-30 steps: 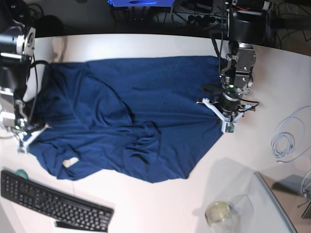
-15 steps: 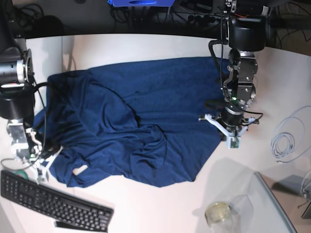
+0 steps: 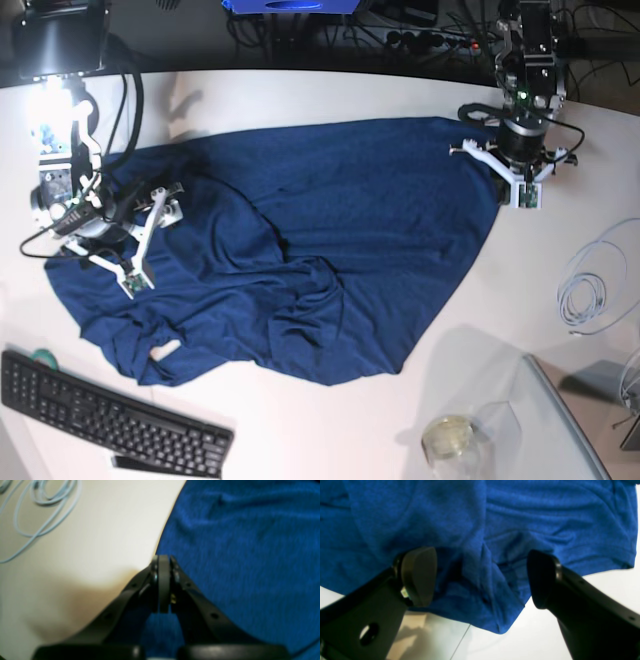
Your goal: Layout the t-shirt on the table in an organized manner, then fold the t-shirt properly
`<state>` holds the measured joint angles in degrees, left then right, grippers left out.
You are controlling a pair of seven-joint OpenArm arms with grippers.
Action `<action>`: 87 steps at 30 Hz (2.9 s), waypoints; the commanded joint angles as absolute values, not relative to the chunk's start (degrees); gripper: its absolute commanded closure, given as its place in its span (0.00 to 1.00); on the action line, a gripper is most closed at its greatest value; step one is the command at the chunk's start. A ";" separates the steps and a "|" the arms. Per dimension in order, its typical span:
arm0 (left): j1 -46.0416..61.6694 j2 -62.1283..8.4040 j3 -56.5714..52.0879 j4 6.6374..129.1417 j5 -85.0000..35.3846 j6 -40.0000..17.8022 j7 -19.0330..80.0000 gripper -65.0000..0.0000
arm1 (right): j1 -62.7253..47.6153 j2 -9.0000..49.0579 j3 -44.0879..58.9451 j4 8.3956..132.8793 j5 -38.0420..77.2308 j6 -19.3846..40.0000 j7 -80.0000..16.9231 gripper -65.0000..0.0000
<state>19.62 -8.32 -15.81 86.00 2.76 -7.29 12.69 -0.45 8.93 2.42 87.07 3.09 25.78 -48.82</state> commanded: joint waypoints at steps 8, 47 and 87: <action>21.93 -8.75 -15.96 86.64 1.98 -6.99 9.45 1.00 | 1.36 8.92 2.68 83.03 3.47 25.27 -44.09 0.19; 22.46 -8.75 -22.81 86.55 2.51 -6.99 9.89 1.00 | -25.80 4.35 2.68 105.80 3.65 25.63 -54.20 1.00; 15.60 -8.84 -15.87 73.89 2.51 -6.99 9.36 1.00 | -8.04 -1.36 17.89 85.85 3.38 8.84 -48.13 0.96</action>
<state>15.57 -8.14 -15.66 73.23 2.57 -7.35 10.07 -8.60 -1.91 17.54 84.75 3.99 8.97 -48.93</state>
